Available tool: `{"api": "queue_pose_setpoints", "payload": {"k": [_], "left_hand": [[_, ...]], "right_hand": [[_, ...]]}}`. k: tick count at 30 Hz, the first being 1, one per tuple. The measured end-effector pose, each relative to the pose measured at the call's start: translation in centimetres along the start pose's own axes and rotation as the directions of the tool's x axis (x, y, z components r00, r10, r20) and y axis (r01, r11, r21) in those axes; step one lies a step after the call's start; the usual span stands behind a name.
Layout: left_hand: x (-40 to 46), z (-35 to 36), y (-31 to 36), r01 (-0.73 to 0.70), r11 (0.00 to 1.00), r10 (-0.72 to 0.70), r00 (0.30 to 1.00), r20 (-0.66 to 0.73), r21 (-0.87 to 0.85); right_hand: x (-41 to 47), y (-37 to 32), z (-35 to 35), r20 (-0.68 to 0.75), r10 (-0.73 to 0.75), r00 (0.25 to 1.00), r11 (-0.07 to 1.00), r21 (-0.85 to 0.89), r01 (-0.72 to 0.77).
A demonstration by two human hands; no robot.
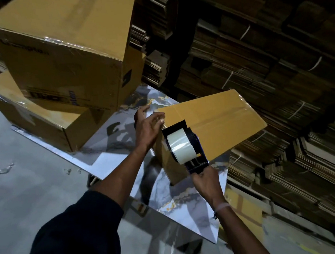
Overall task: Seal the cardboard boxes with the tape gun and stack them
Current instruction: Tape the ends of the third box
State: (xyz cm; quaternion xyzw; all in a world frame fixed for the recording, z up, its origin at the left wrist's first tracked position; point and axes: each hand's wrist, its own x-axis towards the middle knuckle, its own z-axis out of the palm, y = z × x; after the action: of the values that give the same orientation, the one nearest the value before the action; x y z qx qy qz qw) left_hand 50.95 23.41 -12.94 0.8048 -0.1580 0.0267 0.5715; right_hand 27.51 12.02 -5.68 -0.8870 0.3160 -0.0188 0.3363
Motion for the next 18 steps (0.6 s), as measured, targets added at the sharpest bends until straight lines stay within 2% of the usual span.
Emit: {"api": "queue_pose_setpoints", "payload": {"k": [2, 3, 6, 11, 14, 18], "left_hand": [[-0.9, 0.5, 0.4, -0.001, 0.993, 0.010, 0.997, -0.080, 0.121], [-1.2, 0.7, 0.7, -0.001, 0.994, 0.010, 0.996, -0.086, 0.109], [-1.4, 1.3, 1.3, 0.012, 0.998, -0.015, 0.999, -0.044, -0.066], [-0.5, 1.9, 1.7, 0.171, 0.961, -0.168, 0.985, 0.032, -0.217], [0.1, 1.8, 1.4, 0.222, 0.939, -0.213, 0.975, 0.064, -0.263], [0.4, 1.7, 1.4, 0.230, 0.946, -0.221, 0.973, 0.062, -0.230]], "right_hand": [[0.2, 0.1, 0.0, -0.001, -0.002, 1.000, 1.000, 0.012, 0.002], [0.2, 0.2, 0.1, 0.001, 0.001, 1.000, 1.000, 0.018, -0.001], [0.2, 0.4, 0.1, 0.008, -0.002, 1.000, 1.000, 0.031, 0.002], [-0.1, 0.2, -0.1, 0.003, -0.033, 0.999, 0.999, 0.043, 0.032], [-0.2, -0.1, -0.2, -0.002, -0.039, 0.999, 0.999, 0.028, 0.039], [-0.4, -0.3, -0.5, 0.015, -0.044, 0.999, 0.999, 0.023, 0.043]]}}
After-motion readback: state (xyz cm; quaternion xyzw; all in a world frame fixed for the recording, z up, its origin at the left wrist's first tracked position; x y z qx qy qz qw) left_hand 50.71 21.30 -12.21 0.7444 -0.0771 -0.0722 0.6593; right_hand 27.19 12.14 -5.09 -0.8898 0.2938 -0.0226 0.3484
